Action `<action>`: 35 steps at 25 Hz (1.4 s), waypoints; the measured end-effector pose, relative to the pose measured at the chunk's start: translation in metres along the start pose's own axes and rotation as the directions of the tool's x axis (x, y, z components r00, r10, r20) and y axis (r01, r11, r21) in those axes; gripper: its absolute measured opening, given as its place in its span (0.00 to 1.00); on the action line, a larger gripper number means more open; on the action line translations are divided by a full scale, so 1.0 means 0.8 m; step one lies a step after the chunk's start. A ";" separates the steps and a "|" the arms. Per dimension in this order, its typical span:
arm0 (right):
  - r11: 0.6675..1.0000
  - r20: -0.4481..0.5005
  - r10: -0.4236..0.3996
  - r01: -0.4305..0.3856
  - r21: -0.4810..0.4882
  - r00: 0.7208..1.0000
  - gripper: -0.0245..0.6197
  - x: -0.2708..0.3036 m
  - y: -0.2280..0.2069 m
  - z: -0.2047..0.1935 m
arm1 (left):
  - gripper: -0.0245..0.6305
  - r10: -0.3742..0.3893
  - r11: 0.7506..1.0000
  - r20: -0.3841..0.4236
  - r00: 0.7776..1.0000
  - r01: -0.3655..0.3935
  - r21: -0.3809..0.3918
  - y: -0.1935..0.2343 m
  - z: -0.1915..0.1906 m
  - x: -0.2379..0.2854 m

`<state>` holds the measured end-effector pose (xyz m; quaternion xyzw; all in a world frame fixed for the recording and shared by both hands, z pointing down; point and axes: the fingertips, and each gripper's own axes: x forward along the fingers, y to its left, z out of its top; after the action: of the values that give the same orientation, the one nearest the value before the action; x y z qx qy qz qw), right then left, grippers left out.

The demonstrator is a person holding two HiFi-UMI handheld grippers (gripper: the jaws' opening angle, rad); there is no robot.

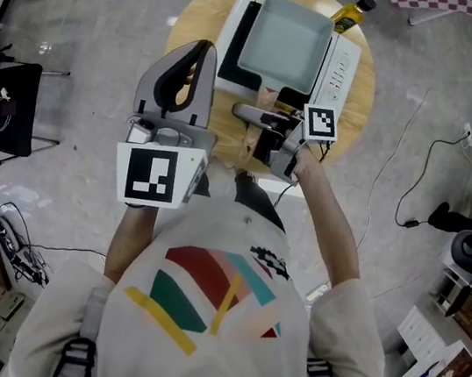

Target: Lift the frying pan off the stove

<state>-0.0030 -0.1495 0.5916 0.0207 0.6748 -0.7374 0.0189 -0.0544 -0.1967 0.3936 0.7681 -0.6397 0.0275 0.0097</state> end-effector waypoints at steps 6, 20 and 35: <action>0.999 0.000 -0.029 0.029 -0.041 1.000 0.04 0.001 0.000 0.000 | 0.05 0.024 0.999 0.051 0.998 -0.023 -0.023 0.004 0.015 0.002; 0.994 -0.012 -0.087 0.086 -0.072 0.996 0.04 -0.001 0.004 0.000 | 0.05 0.037 0.999 0.055 0.998 -0.036 -0.031 0.012 0.015 -0.002; 0.952 0.007 -0.149 0.146 -0.269 0.989 0.04 -0.002 0.091 0.035 | 0.05 0.044 0.998 0.088 0.995 -0.040 -0.041 0.021 0.037 -0.001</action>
<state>0.0027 -0.1841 0.5214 -0.0276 0.7685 -0.6381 -0.0379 -0.0700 -0.2000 0.3638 0.7546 -0.6559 -0.0193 -0.0043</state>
